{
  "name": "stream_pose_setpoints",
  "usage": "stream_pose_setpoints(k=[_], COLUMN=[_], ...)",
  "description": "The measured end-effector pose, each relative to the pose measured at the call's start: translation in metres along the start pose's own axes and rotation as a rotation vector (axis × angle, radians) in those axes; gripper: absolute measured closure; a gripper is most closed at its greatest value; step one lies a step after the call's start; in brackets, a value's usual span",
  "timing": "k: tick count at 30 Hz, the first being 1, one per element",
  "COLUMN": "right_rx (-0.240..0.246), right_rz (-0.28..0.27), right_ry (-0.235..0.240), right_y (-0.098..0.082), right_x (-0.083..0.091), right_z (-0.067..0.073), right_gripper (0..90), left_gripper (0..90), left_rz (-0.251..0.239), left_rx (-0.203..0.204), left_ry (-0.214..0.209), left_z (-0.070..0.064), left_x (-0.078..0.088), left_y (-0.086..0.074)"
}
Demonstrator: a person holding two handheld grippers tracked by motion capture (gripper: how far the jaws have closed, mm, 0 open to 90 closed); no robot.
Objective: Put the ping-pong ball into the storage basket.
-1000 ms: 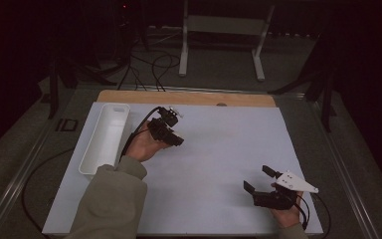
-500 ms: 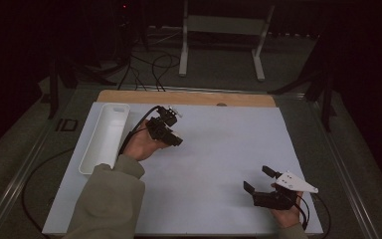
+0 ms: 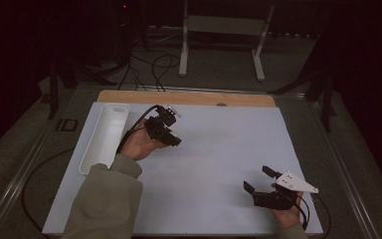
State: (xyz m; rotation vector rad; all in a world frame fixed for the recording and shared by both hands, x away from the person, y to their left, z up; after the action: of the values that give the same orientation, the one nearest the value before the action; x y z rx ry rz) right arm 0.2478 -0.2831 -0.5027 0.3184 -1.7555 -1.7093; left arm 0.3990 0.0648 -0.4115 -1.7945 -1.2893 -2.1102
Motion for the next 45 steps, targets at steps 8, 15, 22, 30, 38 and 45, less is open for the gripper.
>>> stream_pose_setpoints(k=[8,15,22,30,38,45], right_rx=[0.001,-0.001,-0.001,-0.001,-0.001,0.0], right_rz=[0.001,0.002,0.003,0.005,0.004,0.001], right_ry=[0.001,0.001,0.002,0.0,-0.004,-0.006], right_y=[0.0,0.0,0.0,0.0,0.0,0.0], right_x=[0.0,0.0,0.0,0.0,0.0,0.0], right_z=[0.0,0.0,0.0,0.0,0.0,0.0], right_gripper=[7.1,7.1,7.1,7.1,7.1,7.1], left_gripper=[51.5,51.4,51.4,51.4,51.4,51.5], left_rz=[0.001,0.003,0.008,0.014,0.015,0.014], left_rx=[-0.005,-0.008,-0.001,-0.003,0.0,0.003], left_ry=[0.01,0.016,0.023,0.033,0.047,0.054], left_z=[0.001,0.001,0.003,0.006,0.008,0.009], left_x=[0.007,0.012,0.017,0.02,0.024,0.026], left_y=[0.0,0.001,0.001,-0.001,-0.002,-0.004])
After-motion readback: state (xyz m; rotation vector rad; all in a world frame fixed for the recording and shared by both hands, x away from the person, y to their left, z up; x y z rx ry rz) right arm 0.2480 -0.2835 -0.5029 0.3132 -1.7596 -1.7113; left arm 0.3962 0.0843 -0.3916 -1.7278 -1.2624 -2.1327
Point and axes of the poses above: each handheld gripper's, and its own axes: x roughly backward along the jaws, y roughly out of its top, z roughly to its left, the point moved 2 cm from there along -x, roughly forward along the jaws, and after that the axes turned 4 degrees about -z, right-handed, at the moved point
